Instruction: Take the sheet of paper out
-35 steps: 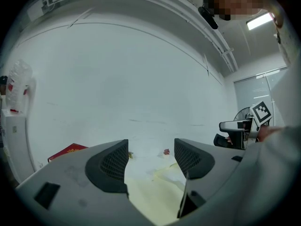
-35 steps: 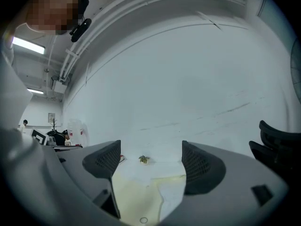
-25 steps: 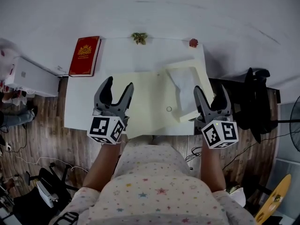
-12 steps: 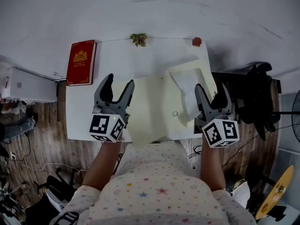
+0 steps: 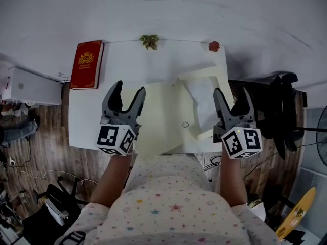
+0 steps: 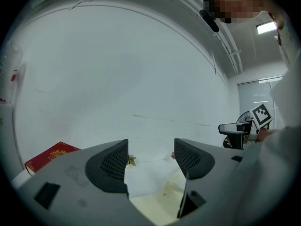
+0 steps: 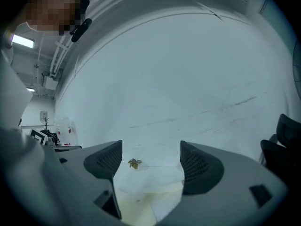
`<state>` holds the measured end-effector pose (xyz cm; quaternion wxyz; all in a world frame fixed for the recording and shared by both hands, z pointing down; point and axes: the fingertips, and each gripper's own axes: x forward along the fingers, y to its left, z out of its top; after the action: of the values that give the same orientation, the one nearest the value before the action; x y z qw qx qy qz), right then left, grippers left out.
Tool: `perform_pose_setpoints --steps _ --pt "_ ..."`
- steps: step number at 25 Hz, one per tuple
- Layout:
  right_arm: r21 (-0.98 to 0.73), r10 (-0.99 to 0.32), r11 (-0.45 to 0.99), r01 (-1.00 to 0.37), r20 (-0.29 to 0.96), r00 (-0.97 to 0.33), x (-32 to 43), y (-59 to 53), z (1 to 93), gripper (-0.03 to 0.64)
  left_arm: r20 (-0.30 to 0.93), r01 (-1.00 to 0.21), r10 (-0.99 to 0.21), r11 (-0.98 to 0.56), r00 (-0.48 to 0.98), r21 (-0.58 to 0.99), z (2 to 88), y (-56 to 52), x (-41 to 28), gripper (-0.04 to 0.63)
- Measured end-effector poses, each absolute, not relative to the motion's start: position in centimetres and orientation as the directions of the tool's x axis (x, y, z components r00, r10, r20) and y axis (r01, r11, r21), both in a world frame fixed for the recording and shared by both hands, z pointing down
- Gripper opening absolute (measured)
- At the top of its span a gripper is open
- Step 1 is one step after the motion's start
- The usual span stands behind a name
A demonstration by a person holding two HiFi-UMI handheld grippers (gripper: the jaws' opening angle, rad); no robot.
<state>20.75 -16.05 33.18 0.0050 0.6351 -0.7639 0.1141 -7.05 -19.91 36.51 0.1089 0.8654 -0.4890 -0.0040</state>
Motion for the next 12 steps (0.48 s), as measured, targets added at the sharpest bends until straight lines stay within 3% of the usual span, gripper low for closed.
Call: perform_pose_setpoints --steps 12 --pt "-0.168 -0.949 0.176 -0.970 0.231 -0.212 21.0 -16.8 37.7 0.327 0.107 -0.847 -0.848 -0.494 0.519 0.194 37.9 -20.2 -6.0 0.281"
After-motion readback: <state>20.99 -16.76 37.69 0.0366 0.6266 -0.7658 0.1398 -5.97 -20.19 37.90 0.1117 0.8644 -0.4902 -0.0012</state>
